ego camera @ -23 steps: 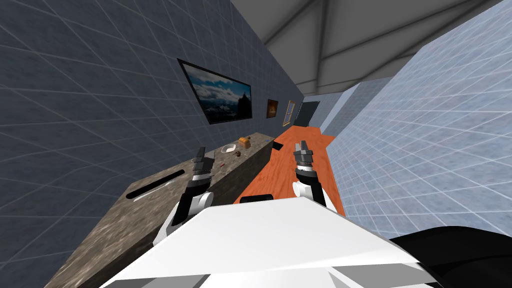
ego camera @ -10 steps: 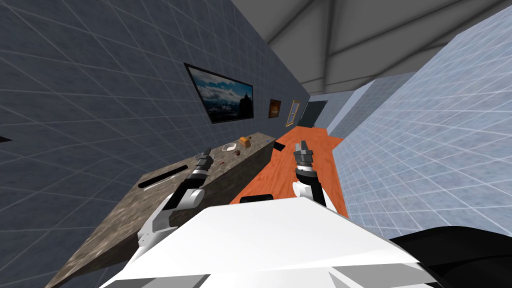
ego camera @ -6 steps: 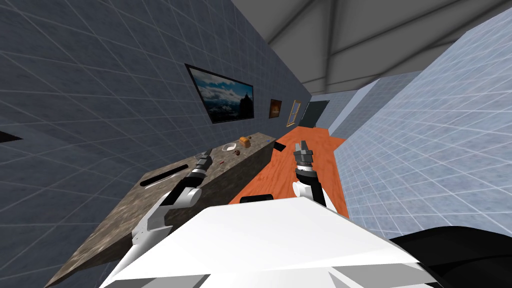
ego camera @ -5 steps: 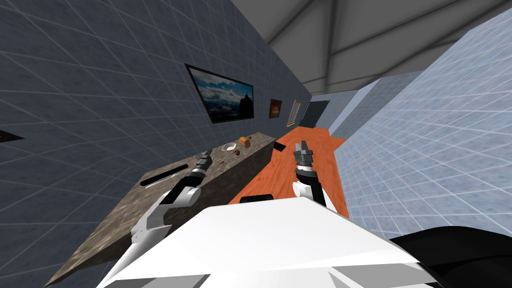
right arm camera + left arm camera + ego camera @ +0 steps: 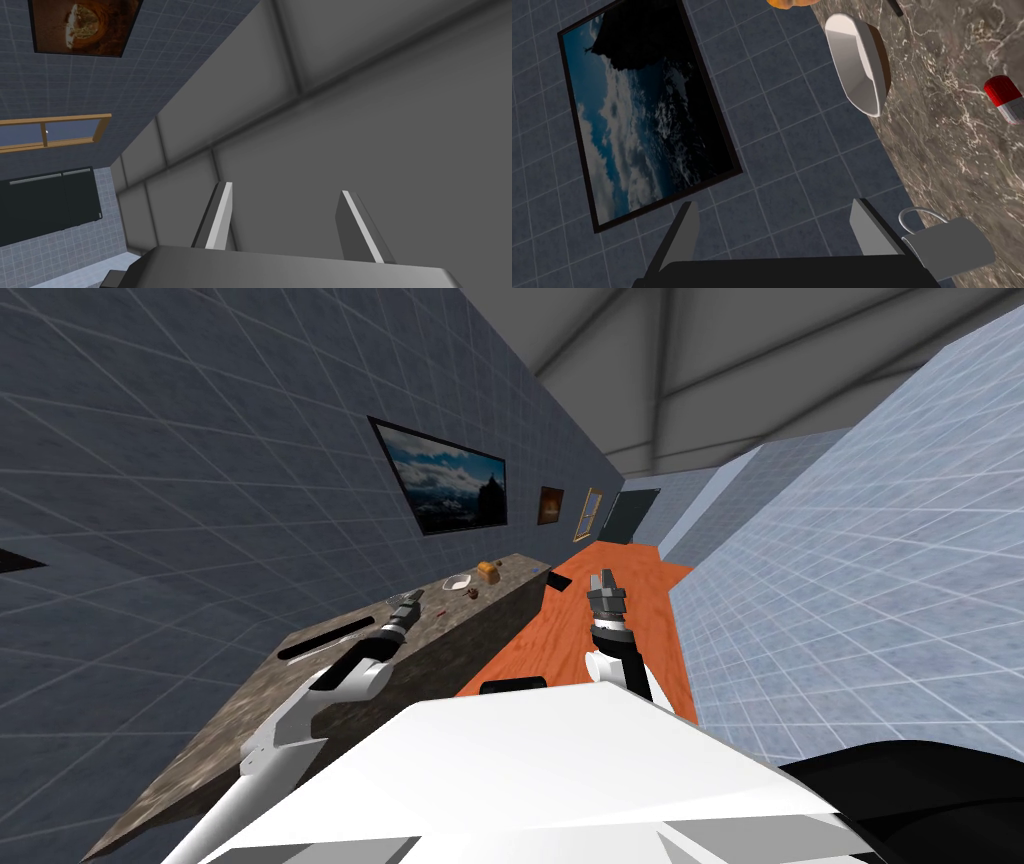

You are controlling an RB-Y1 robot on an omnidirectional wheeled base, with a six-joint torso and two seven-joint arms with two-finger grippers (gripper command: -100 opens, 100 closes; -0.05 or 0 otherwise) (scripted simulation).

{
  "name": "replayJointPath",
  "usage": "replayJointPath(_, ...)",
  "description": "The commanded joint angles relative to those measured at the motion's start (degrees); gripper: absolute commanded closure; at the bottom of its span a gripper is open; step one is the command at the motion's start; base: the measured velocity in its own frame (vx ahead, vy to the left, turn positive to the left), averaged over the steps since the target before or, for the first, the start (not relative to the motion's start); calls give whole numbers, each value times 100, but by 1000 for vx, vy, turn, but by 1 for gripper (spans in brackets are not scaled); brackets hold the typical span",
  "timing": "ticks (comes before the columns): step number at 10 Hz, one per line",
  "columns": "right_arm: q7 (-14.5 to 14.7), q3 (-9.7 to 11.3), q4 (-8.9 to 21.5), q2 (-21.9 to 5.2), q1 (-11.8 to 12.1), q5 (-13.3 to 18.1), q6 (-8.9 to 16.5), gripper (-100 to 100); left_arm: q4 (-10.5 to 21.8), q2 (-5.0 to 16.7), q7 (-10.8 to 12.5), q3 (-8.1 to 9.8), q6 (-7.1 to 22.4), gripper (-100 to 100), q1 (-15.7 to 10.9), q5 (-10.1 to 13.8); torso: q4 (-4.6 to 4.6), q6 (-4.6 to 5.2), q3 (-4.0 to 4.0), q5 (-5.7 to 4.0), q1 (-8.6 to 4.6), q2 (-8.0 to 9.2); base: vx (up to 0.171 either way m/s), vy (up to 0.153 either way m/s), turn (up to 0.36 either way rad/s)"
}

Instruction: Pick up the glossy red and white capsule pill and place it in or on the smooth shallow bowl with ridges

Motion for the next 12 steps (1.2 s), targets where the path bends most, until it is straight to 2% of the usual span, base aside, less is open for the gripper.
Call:
replayJointPath(1, 0, 0, 0, 0, 0, 0, 0, 0, 70, 246, -52, 46, 286, -100, 33, 155, 0, 0, 0, 0, 0, 0, 19, -34, -8)
replayJointPath(2, 0, 0, 0, 0, 0, 0, 0, 0, 70, 246, -52, 46, 360, -100, 33, 155, 0, 0, -1, 0, -1, -2, 16, -25, -3)
replayJointPath(3, 0, 0, 0, 0, 0, 0, 0, 0, 121, 446, -102, 79, 597, -100, 62, 283, 0, 0, -1, 1, 2, -1, 35, -25, -19)
replayJointPath(4, 0, 0, 0, 0, 0, 0, 0, 0, 121, 446, -102, 79, 646, -100, 62, 283, -1, 1, -4, 1, 3, -7, 29, -25, -11)
replayJointPath(5, 0, 0, 0, 0, 0, 0, 0, 0, 169, 643, -152, 106, 848, -100, 105, 411, -2, 0, -4, 1, 2, -6, 27, -29, -33)
replayJointPath(6, 0, 0, 0, 0, 0, 0, 0, 0, 169, 643, -152, 106, 929, -100, 105, 411, -2, 1, -4, 0, 2, -7, 26, -22, -19)
replayJointPath(7, 0, 0, 0, 0, 0, 0, 0, 0, 214, 837, -202, 128, 1126, -100, 162, 539, -1, 0, -4, 1, 3, -6, 38, -24, -47)
replayJointPath(8, 0, 0, 0, 0, 0, 0, 0, 0, 214, 837, -202, 128, 1210, -100, 162, 539, -2, 0, -5, 1, 3, -8, 32, -20, -20)
replayJointPath(9, 0, 0, 0, 0, 0, 0, 0, 0, 256, 1026, -252, 145, 1396, -100, 231, 667, -2, 1, -5, 1, 4, -7, 42, -28, -59)
replayJointPath(10, 0, 0, 0, 0, 0, 0, 0, 0, 256, 1026, -252, 145, 1488, -100, 231, 667, -2, 2, -6, 0, 1, -11, 40, -23, -28)
replayJointPath(11, 0, 0, 0, 0, 0, 0, 0, 0, 295, 1209, -301, 157, 1712, -100, 313, 794, -3, 0, -7, 1, 3, -11, 56, -17, -72)
replayJointPath(12, 0, 0, 0, 0, 0, 0, 0, 0, 295, 1209, -301, 157, 1762, -100, 313, 794, -3, 1, -9, 1, 5, -15, 48, -8, -37)
